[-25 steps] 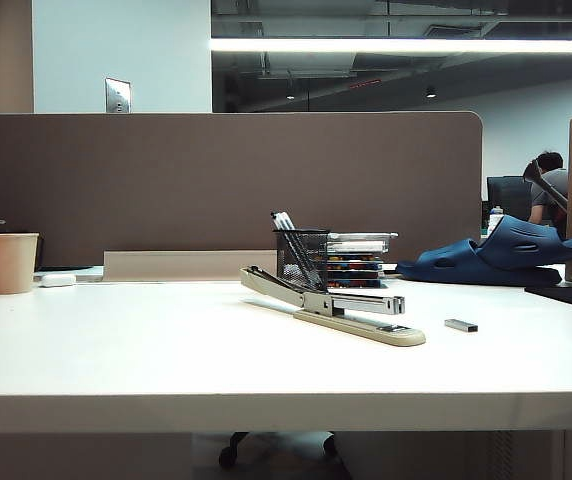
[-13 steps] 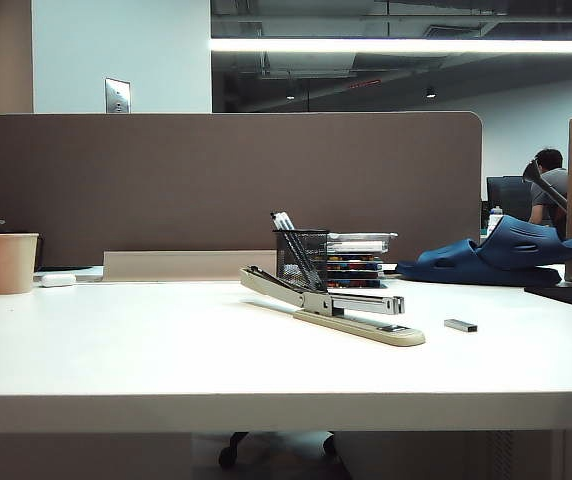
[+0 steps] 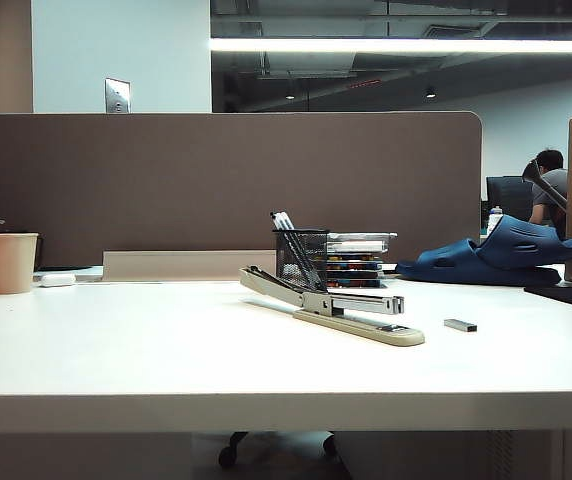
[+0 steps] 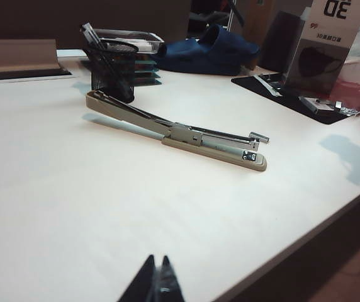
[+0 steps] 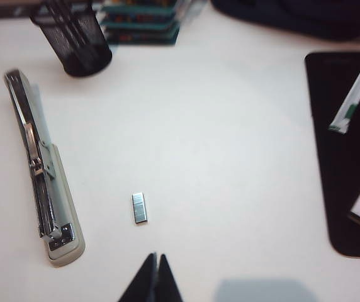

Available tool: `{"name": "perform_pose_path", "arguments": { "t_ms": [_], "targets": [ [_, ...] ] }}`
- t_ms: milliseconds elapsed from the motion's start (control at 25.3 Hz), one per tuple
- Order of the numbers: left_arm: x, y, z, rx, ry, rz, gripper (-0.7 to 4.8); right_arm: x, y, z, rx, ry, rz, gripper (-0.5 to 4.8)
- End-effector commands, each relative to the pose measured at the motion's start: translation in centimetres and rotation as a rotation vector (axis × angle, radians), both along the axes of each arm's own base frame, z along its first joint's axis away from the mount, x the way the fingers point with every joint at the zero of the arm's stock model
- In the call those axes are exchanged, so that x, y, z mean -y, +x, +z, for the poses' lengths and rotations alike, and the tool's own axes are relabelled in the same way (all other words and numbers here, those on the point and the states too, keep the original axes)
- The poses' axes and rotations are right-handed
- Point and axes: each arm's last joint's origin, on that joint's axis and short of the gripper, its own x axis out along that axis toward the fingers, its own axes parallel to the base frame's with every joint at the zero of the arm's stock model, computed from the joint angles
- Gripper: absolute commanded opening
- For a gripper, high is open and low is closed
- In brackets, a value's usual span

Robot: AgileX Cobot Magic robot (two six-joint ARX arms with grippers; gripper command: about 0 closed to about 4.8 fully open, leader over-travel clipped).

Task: Pick up a set of staples and put them into the open stapler.

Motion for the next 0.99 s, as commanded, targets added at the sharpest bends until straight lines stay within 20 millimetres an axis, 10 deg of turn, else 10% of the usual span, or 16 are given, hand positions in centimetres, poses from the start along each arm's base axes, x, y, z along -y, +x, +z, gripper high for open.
{"name": "perform_pose_path", "arguments": {
  "t_ms": [40, 237, 435, 988],
  "targets": [
    [0.0, 0.0, -0.1, -0.012, 0.001, -0.005, -0.06, -0.7, 2.0, -0.5, -0.074, -0.012, 0.031, -0.06],
    [0.0, 0.0, -0.1, -0.016, 0.001, -0.005, -0.06, -2.3, 6.6, -2.7, -0.215, -0.033, 0.073, -0.05],
    [0.0, 0.0, -0.3, -0.031, 0.002, -0.005, -0.06, -3.7, 10.0, -4.4, -0.296, -0.055, 0.116, 1.54],
    [0.0, -0.1, -0.5, -0.053, 0.004, 0.002, -0.06, -5.9, 15.0, -8.6, -0.404, -0.137, 0.239, 2.35]
  ]
}}
